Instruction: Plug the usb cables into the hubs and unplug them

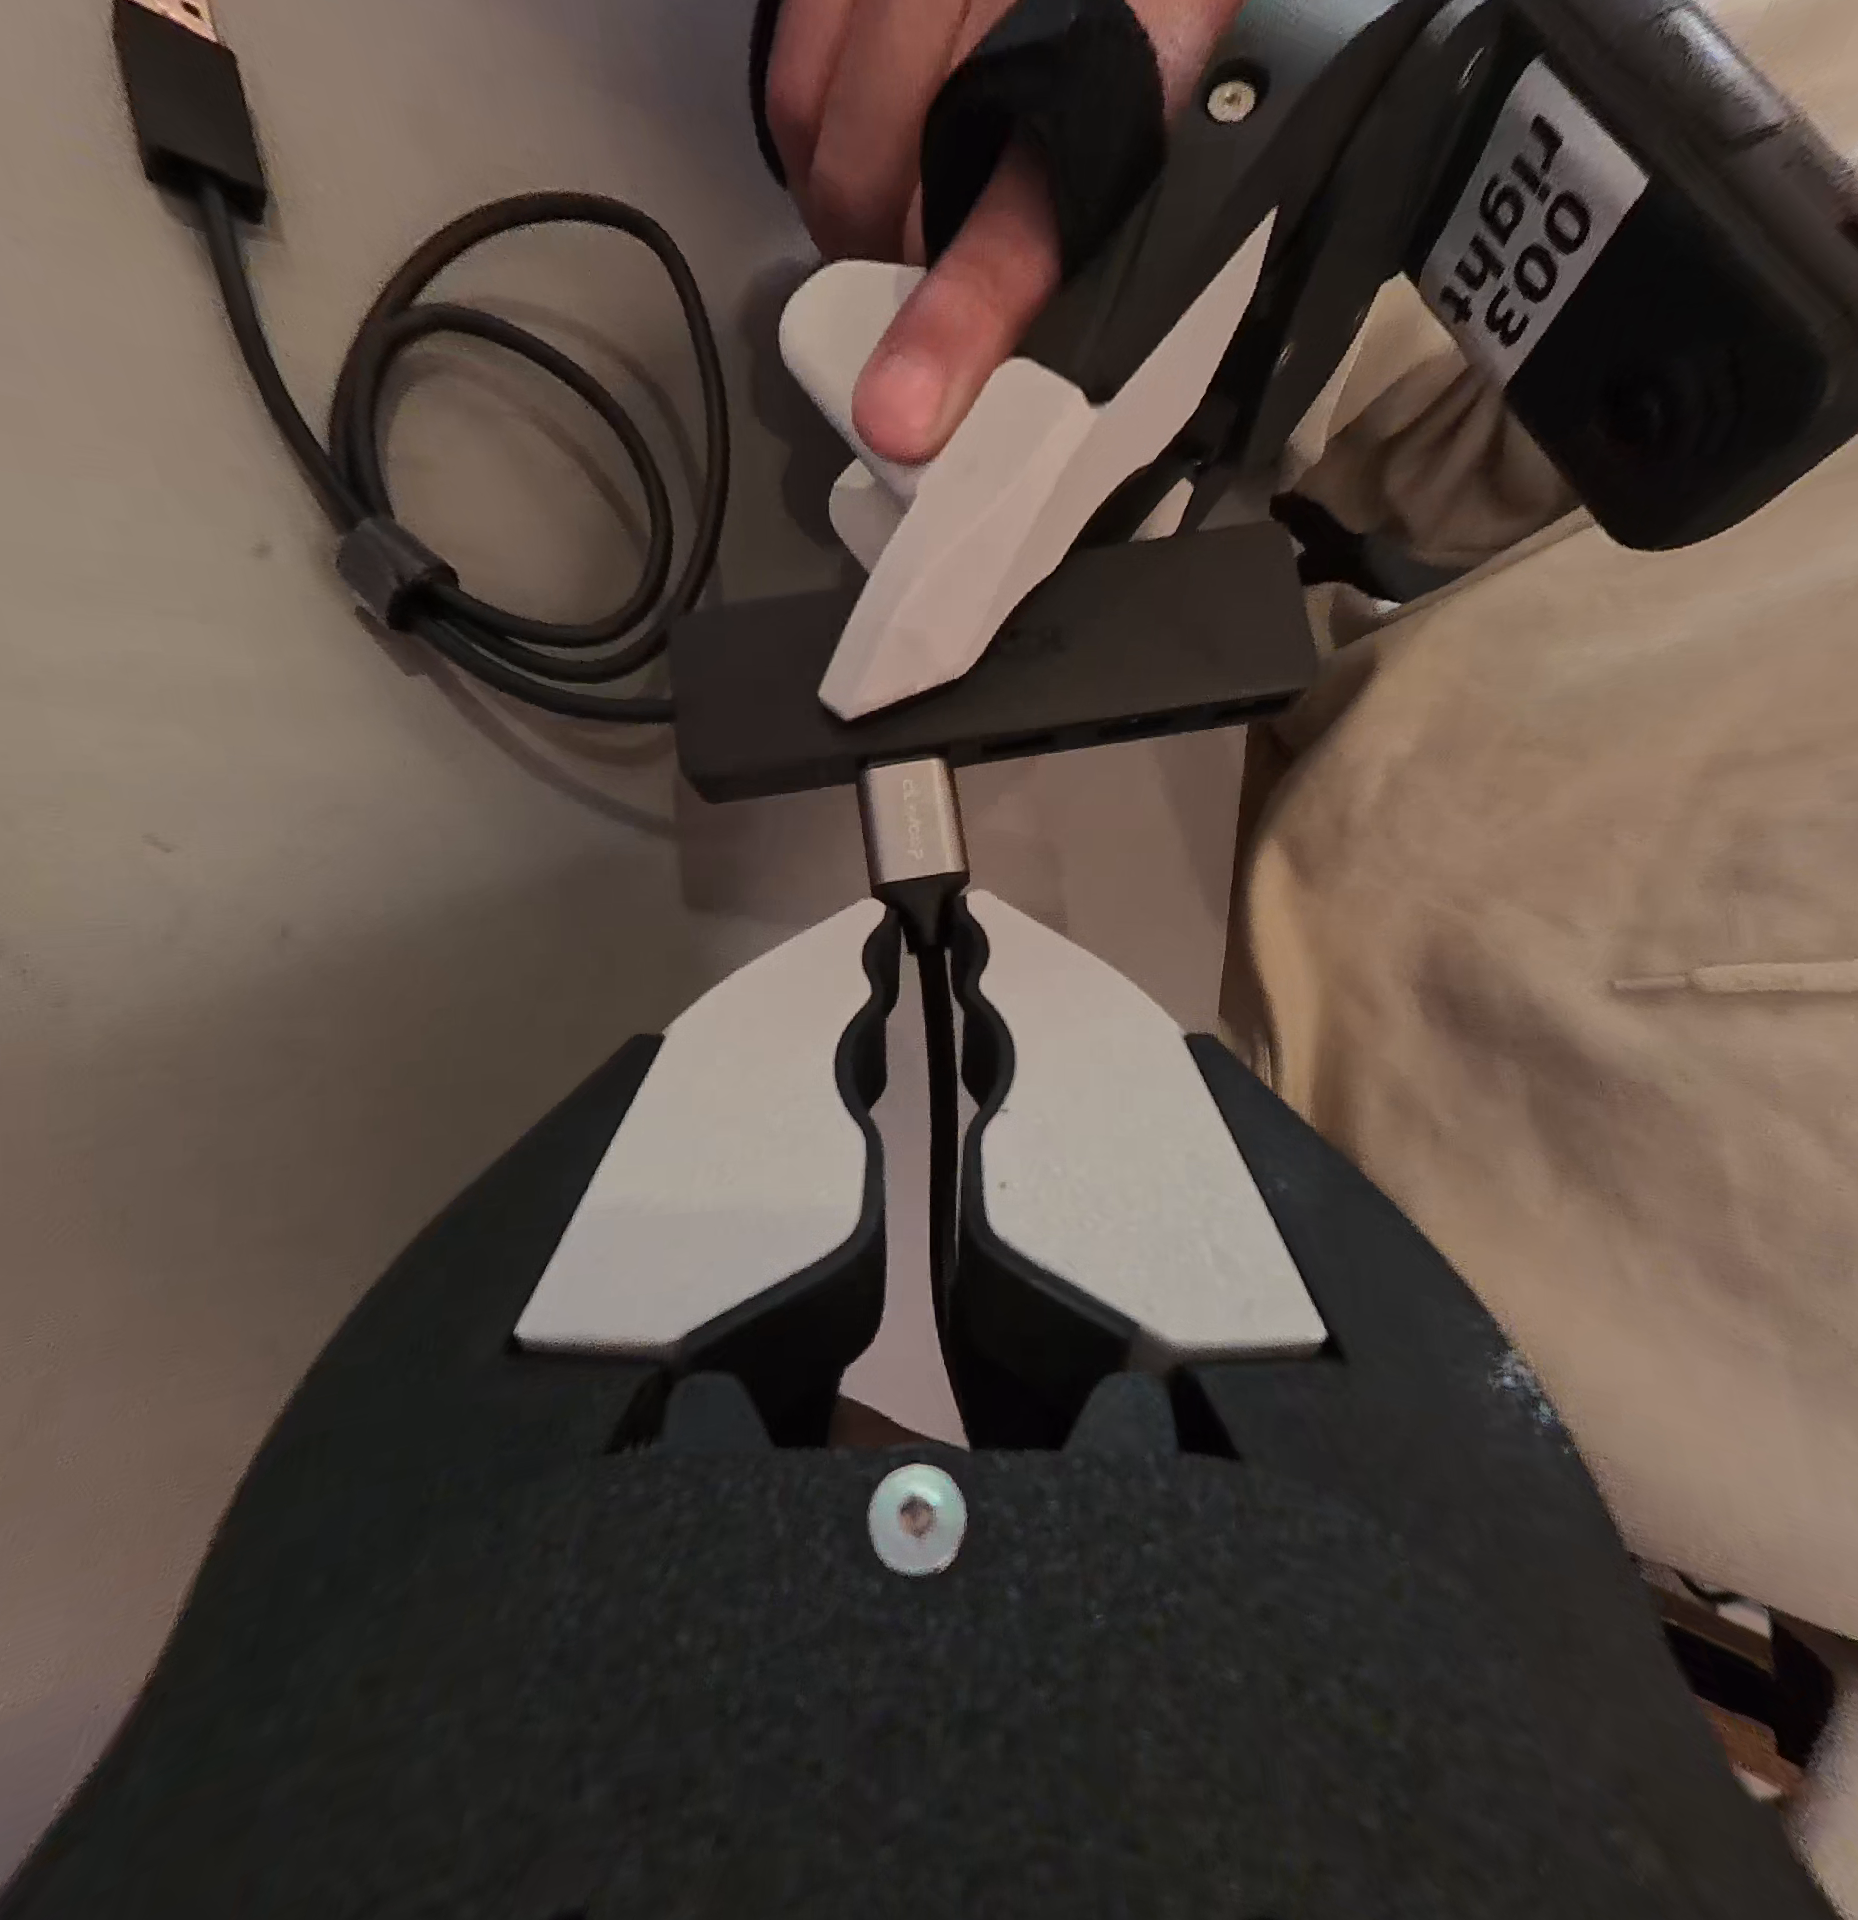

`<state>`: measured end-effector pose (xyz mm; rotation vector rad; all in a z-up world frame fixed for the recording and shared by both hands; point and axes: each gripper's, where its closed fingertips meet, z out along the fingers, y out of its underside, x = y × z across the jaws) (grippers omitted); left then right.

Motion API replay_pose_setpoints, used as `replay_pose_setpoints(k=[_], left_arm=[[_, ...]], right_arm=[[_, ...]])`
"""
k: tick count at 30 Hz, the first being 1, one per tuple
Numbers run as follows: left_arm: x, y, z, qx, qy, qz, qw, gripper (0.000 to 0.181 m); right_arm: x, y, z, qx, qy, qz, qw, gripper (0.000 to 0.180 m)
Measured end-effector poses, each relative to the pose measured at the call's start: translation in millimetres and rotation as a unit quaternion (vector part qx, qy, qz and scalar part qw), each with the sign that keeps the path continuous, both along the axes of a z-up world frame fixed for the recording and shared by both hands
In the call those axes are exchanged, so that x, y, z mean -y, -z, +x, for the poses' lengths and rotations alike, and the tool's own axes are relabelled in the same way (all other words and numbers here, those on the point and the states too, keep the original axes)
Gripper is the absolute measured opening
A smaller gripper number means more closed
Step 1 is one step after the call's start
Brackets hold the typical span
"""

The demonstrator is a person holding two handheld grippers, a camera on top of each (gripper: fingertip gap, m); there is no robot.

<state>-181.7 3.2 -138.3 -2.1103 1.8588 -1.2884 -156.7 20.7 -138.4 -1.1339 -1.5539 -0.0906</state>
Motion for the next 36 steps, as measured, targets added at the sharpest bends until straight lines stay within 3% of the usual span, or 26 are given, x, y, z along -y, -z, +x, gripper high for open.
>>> replay_pose_setpoints(k=[23, 27, 32, 34, 36], left_arm=[[-8.1, -16.9, 9.0, 0.043, -0.037, 0.017, 0.998, 0.008], [-18.0, -25.6, 1.8, 0.069, -0.078, 0.078, 0.992, 0.025], [-55.7, -49.8, -23.9, 0.15, -0.233, 0.219, 0.935, 0.041], [-73.2, -58.9, -43.7, 0.18, -0.323, 0.27, 0.889, 0.046], [-83.3, -70.6, -70.3, 0.21, -0.418, 0.323, 0.823, 0.051]], right_arm=[[-7.3, -12.2, 9.9, -0.054, 0.013, -0.024, 0.998, 0.011], [-17.9, -10.6, 22.8, -0.055, 0.047, -0.03, 0.997, 0.011], [-26.5, -15.2, 37.2, -0.071, 0.081, -0.035, 0.994, 0.011], [-28.7, -13.8, 42.0, -0.065, 0.091, -0.032, 0.993, 0.011], [-32.5, -14.0, 47.4, -0.063, 0.108, -0.031, 0.992, 0.011]])
